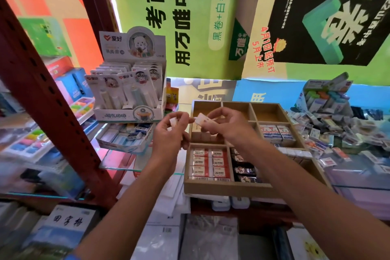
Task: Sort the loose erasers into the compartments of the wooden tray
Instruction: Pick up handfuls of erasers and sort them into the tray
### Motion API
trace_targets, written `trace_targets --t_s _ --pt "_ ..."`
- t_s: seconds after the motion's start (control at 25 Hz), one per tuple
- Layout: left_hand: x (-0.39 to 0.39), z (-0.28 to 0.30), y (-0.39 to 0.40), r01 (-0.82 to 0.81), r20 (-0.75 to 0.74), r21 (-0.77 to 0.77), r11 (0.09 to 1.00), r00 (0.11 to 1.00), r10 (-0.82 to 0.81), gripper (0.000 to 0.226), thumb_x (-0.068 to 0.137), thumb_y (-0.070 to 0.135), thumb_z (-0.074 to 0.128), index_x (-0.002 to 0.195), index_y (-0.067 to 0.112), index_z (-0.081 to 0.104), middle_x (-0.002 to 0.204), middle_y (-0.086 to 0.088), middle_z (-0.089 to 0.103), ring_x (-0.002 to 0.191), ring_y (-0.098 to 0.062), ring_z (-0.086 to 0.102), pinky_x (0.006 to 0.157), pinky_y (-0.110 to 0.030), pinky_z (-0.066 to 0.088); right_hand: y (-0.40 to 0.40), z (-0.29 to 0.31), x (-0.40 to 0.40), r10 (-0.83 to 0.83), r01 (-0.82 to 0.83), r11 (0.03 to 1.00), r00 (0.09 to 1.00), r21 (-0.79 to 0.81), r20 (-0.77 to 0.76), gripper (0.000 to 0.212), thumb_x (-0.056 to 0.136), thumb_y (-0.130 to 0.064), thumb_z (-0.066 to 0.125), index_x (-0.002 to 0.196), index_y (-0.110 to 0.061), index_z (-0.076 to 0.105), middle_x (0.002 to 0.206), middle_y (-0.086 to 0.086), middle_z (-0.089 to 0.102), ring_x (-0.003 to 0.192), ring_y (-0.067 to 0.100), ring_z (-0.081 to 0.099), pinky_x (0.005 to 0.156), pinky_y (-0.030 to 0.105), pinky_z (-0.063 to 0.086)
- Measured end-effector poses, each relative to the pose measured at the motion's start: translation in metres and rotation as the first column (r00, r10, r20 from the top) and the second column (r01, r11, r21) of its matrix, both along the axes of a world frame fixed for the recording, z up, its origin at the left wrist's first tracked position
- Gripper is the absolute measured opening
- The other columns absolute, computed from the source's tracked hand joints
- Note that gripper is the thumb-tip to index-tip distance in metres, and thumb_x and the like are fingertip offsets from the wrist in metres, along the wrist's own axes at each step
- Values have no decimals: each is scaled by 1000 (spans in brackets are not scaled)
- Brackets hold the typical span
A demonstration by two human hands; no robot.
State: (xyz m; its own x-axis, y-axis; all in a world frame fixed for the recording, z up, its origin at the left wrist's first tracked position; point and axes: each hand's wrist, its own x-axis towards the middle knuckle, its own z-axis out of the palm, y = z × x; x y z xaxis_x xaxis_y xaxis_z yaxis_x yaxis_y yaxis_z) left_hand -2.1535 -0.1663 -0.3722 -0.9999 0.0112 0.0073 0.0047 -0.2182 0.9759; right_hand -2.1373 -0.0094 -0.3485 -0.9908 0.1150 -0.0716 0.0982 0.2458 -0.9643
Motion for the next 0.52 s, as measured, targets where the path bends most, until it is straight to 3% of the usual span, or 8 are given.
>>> trace_targets --t_s 0.08,0.2,0.28,0.36,0.44,0.52 --pt "-7 3 3 -33 23 -91 995 999 35 12 95 16 63 107 14 62 84 -8 67 47 -5 56 41 -20 42 18 -3 -3 -88 98 987 993 -125 80 21 87 -11 73 104 -19 64 107 6 72 94 21 70 72 32 60" --pt "-5 3 19 136 24 -128 982 991 -134 26 96 10 50 120 20 53 89 -13 63 59 -8 65 49 -22 50 30 -10 -6 -182 201 970 973 -135 140 16 87 -1 70 98 -11 64 105 10 68 88 23 72 73 34 62" --pt "-1 -2 31 206 13 -151 967 978 -206 25 98 15 46 121 26 49 100 -14 66 76 -19 70 59 -30 56 26 -16 -11 -245 246 969 965 3 93 11 86 -6 72 93 -13 67 98 7 70 81 17 72 72 32 62" --pt "1 -7 39 130 -19 -243 961 990 -139 19 102 22 44 119 31 47 104 -5 65 84 -19 71 64 -29 60 19 -22 -17 -291 295 933 955 205 -49 6 87 -15 73 93 -17 71 94 2 72 79 11 70 70 25 60" --pt "2 -12 41 22 -82 -336 942 995 -52 19 102 22 46 117 33 47 103 6 63 87 -14 69 66 -25 60 11 -28 -23 -251 305 855 951 420 -178 10 91 -23 70 98 -18 74 95 -2 73 84 8 66 70 20 53" --pt "1 -14 41 -27 -106 -370 929 994 -13 20 101 21 49 116 34 48 103 11 62 88 -10 68 66 -24 59 7 -34 -28 -119 253 710 963 658 -242 21 97 -32 59 107 -21 74 103 -2 73 94 12 61 75 24 45"
